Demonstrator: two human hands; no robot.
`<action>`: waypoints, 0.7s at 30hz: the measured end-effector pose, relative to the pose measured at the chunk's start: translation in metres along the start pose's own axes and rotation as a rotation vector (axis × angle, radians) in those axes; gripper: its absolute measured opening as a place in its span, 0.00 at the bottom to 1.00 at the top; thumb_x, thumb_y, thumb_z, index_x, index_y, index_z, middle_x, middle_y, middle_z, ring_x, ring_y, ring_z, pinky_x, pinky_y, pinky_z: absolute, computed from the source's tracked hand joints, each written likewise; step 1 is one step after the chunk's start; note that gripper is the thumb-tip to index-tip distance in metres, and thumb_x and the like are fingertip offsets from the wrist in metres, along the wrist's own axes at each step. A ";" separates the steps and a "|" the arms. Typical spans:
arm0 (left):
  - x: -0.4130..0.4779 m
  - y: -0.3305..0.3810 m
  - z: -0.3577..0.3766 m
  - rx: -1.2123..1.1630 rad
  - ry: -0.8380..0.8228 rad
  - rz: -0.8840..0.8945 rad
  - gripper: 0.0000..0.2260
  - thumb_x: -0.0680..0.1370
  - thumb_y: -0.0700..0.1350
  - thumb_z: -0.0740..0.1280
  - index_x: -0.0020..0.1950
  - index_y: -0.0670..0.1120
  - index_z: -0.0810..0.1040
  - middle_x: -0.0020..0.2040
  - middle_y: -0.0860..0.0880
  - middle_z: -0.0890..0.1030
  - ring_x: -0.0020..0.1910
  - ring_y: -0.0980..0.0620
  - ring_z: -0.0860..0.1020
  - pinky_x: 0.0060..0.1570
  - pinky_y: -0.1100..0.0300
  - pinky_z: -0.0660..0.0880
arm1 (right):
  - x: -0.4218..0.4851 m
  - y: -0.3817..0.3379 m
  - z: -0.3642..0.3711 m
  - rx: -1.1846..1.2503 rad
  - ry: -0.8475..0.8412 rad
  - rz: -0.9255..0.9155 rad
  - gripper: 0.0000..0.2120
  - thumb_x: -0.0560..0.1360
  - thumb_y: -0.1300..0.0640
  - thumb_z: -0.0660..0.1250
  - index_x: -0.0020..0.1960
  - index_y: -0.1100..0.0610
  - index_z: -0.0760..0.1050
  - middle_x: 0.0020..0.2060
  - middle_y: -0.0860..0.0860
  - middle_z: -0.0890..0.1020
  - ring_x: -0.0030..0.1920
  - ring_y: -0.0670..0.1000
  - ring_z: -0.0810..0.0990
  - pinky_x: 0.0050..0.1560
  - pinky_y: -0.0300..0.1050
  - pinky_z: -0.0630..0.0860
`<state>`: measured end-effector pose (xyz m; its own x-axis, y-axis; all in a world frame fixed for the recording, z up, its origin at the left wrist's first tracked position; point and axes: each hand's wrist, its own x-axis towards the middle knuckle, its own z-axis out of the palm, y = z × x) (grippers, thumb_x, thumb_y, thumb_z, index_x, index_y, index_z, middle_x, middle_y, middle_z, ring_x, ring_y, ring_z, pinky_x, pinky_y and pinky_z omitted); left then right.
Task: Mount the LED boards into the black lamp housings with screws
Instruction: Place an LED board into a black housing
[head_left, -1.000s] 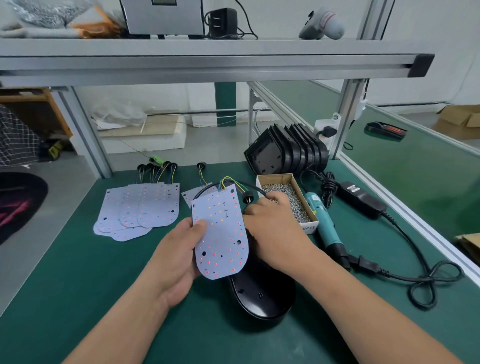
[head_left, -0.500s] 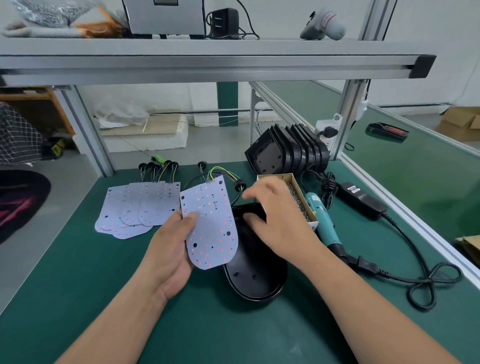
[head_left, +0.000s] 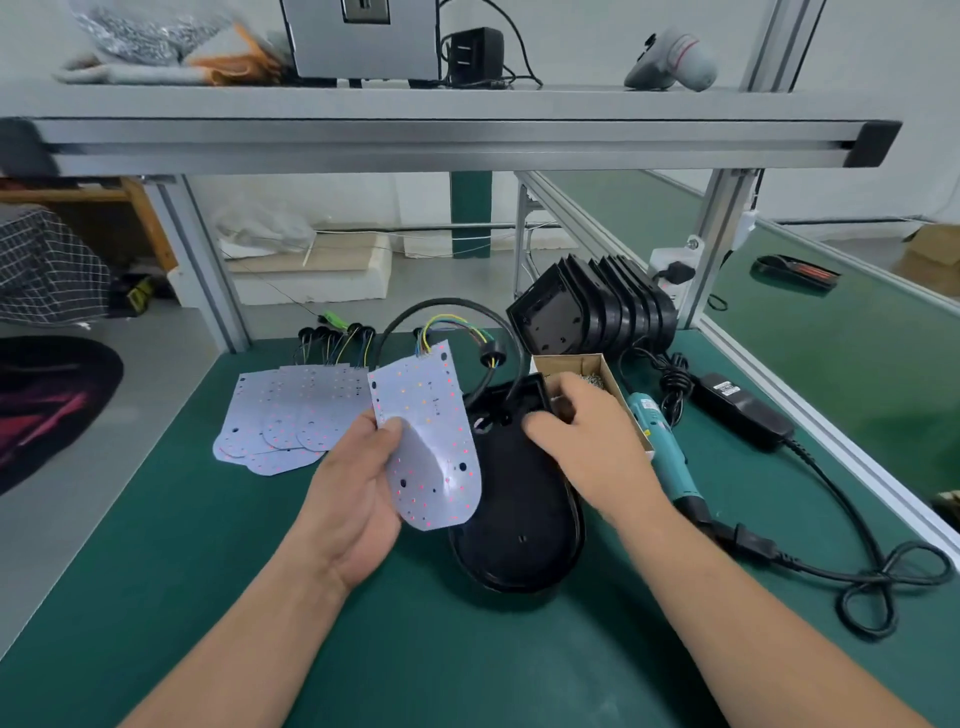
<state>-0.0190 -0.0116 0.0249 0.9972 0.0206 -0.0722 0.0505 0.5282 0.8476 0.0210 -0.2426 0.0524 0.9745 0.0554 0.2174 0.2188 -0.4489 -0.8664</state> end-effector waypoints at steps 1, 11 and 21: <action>-0.001 -0.001 0.002 -0.010 -0.016 -0.014 0.14 0.84 0.45 0.64 0.69 0.43 0.78 0.68 0.45 0.83 0.63 0.45 0.83 0.56 0.46 0.83 | -0.003 -0.002 0.004 0.073 0.038 0.019 0.07 0.72 0.49 0.69 0.50 0.45 0.78 0.40 0.48 0.84 0.41 0.49 0.80 0.47 0.54 0.78; -0.013 -0.009 0.019 -0.033 -0.080 -0.109 0.19 0.85 0.47 0.61 0.77 0.48 0.75 0.72 0.45 0.80 0.69 0.44 0.80 0.64 0.46 0.80 | -0.004 -0.005 0.004 0.529 -0.183 0.044 0.15 0.83 0.67 0.58 0.61 0.61 0.82 0.53 0.61 0.85 0.51 0.52 0.83 0.51 0.48 0.79; -0.005 0.003 0.011 -0.089 0.148 -0.130 0.17 0.87 0.48 0.60 0.70 0.40 0.79 0.64 0.40 0.84 0.59 0.41 0.85 0.53 0.45 0.83 | 0.015 0.006 -0.033 0.359 0.156 0.108 0.10 0.76 0.53 0.69 0.38 0.54 0.82 0.28 0.51 0.74 0.27 0.51 0.71 0.29 0.43 0.71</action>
<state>-0.0230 -0.0197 0.0335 0.9633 0.0684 -0.2595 0.1661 0.6073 0.7769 0.0349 -0.2740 0.0653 0.9797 -0.1233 0.1583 0.1460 -0.1031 -0.9839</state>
